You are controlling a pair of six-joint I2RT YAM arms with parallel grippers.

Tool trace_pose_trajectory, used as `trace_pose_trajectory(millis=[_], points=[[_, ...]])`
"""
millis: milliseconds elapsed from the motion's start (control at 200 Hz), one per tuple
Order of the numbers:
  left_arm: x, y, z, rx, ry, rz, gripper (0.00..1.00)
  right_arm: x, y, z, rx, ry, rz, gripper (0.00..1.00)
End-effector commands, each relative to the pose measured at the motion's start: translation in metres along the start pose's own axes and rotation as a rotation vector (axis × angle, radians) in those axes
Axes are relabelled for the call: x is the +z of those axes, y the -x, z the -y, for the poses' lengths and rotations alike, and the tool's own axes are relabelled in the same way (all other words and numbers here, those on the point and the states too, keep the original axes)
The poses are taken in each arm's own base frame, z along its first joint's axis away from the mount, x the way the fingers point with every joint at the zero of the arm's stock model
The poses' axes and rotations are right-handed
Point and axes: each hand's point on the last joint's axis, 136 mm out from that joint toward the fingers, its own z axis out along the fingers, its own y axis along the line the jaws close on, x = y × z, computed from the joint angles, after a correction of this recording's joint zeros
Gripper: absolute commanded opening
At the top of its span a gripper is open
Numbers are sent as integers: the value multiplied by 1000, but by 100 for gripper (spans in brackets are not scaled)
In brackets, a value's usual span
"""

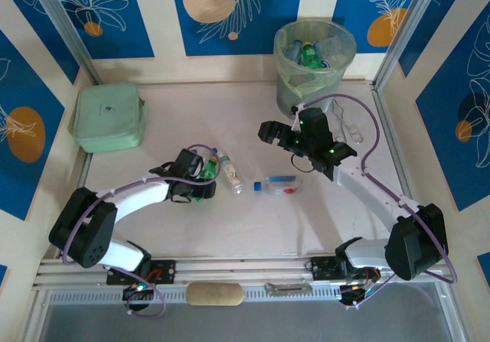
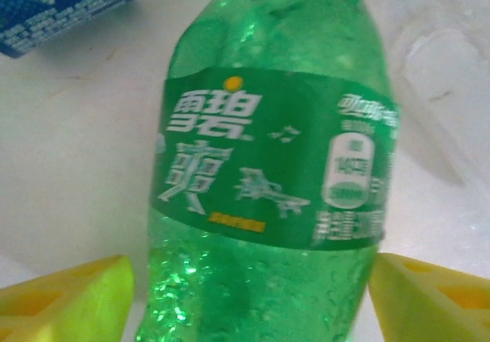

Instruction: Put the plastic bottles in the bin

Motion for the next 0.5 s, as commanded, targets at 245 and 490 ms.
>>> trace_pose_trajectory(millis=[245, 490], points=[[-2, 7, -3, 37, 46, 14, 54, -6, 8, -4, 27, 11, 22, 99], [-43, 34, 12, -17, -43, 175, 53, -5, 6, -20, 40, 94, -10, 99]])
